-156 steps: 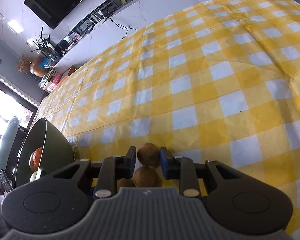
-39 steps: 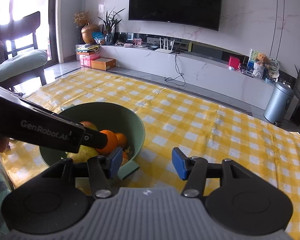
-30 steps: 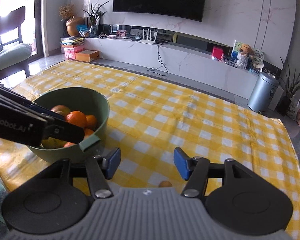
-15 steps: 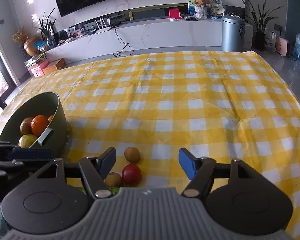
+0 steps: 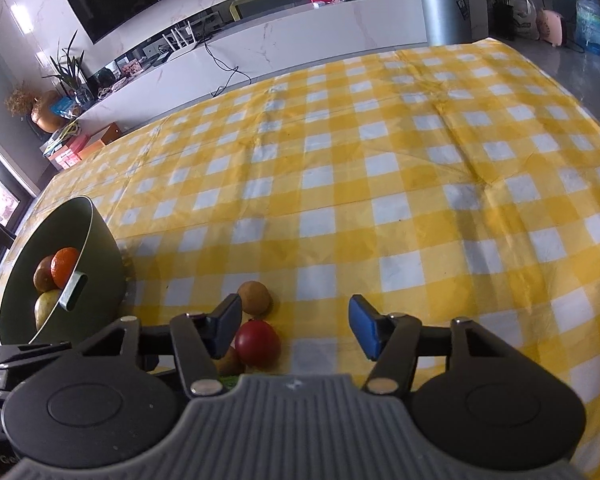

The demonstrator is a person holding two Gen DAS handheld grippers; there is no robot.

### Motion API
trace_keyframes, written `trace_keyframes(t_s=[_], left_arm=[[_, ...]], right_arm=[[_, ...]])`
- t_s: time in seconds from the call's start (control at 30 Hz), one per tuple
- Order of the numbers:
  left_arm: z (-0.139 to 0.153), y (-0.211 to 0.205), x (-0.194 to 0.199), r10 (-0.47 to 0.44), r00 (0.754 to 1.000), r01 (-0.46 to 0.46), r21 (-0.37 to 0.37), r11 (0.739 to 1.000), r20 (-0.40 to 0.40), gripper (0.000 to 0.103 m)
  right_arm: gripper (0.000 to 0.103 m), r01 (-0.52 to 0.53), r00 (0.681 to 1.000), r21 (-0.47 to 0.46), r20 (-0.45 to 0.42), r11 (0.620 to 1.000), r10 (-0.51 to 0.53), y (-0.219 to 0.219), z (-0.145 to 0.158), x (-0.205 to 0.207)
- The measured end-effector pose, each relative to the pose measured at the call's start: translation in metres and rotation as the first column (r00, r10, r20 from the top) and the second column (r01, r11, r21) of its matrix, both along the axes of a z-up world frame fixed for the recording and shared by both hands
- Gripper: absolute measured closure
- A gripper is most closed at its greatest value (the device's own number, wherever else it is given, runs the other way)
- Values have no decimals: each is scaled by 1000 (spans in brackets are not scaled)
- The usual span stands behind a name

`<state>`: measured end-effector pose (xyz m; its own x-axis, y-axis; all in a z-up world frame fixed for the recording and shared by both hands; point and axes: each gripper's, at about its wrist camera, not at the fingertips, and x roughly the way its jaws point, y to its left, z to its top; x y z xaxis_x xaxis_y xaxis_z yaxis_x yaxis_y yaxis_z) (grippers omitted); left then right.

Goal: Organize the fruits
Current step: 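Withdraw both open tools toward the remaining kiwis and tomato, then grasp a kiwi with the left tool while the right tool grasps another kiwi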

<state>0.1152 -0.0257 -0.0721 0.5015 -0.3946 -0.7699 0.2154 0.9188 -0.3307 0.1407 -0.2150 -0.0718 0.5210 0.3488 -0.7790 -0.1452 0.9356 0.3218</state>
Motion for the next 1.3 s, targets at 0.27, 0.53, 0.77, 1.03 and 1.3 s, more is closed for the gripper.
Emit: trace_keyframes(t_s=[0.27,0.53,0.77,1.03,1.3], left_arm=[[-13,-1,16,30,998,-33,-43,999,-62,51],[-22,6,28,76,986,-94,-119,988,-152,57],[-26,8,30,118,978,-141,-126,982,-174,73],[-16,5,26,172,980,-174,-9,985,-101,73],[-17,-2,25,138,988,-134,56,989,-70,72]], right_arm=[[55,10,997,105,-80,994,-1,-5,-13,12],[59,9,992,190,-125,982,15,-2,-22,22],[60,27,990,226,-141,974,5,-3,-26,26],[60,20,989,226,-145,974,13,2,-29,30],[69,-13,990,184,-133,983,38,16,-33,37]])
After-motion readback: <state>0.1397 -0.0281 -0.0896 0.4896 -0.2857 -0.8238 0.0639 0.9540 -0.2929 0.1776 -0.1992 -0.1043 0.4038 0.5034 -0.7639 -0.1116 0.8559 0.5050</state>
